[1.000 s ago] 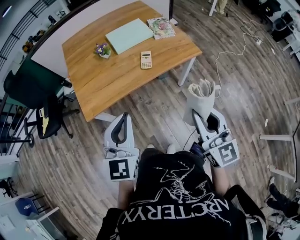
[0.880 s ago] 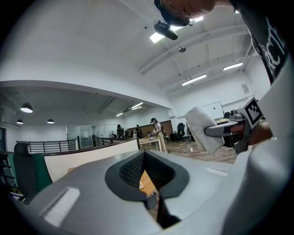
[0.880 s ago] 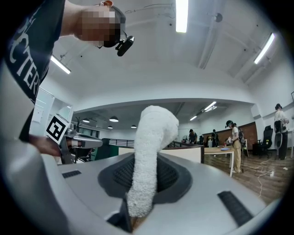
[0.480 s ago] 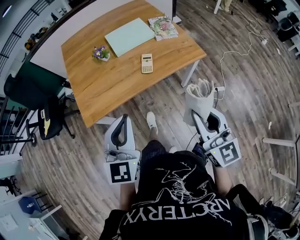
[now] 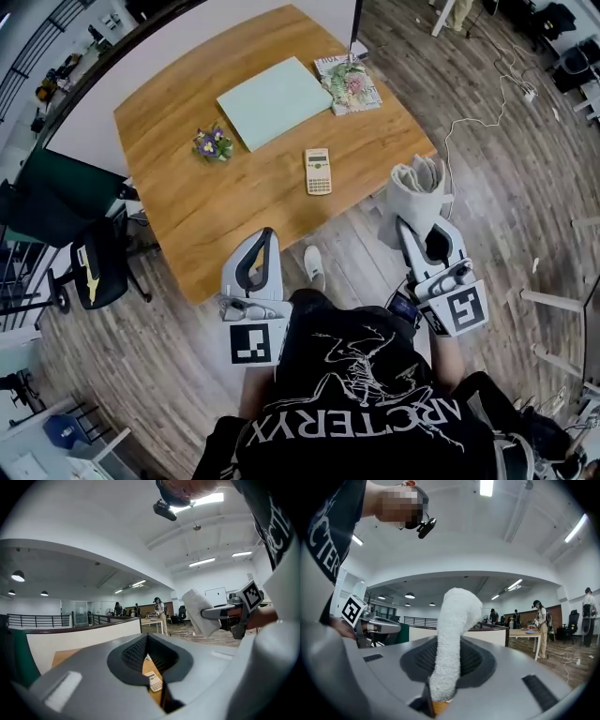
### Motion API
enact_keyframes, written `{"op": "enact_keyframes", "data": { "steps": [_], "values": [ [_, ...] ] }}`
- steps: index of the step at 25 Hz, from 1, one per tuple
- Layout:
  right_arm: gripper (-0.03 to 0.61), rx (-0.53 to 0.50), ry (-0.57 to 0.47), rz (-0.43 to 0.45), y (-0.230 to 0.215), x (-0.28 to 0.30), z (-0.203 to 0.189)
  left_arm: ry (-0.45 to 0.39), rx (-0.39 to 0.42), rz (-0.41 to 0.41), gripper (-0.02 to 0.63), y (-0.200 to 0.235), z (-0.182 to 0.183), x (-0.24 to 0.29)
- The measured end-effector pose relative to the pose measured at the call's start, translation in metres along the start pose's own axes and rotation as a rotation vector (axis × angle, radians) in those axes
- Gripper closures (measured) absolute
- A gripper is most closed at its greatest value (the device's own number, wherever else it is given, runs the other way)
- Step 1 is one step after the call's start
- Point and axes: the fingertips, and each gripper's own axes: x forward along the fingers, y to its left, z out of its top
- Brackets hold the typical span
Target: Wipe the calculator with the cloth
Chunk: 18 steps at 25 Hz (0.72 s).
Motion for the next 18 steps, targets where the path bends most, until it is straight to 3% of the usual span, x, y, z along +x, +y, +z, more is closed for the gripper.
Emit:
{"op": "enact_keyframes", "data": {
  "steps": [6,18],
  "values": [
    [0.483,-0.027,0.028,-0.016,-0.012,0.067,0.004,0.002,-0.021,-0.043,0.611,0.048,0.003,0.049],
    [0.483,-0.021,0.049,0.029,-0.042,0.110,-0.011,0.032,-0.029,-0.012,0.611,0.057,-0.002,0.086]
  ]
}}
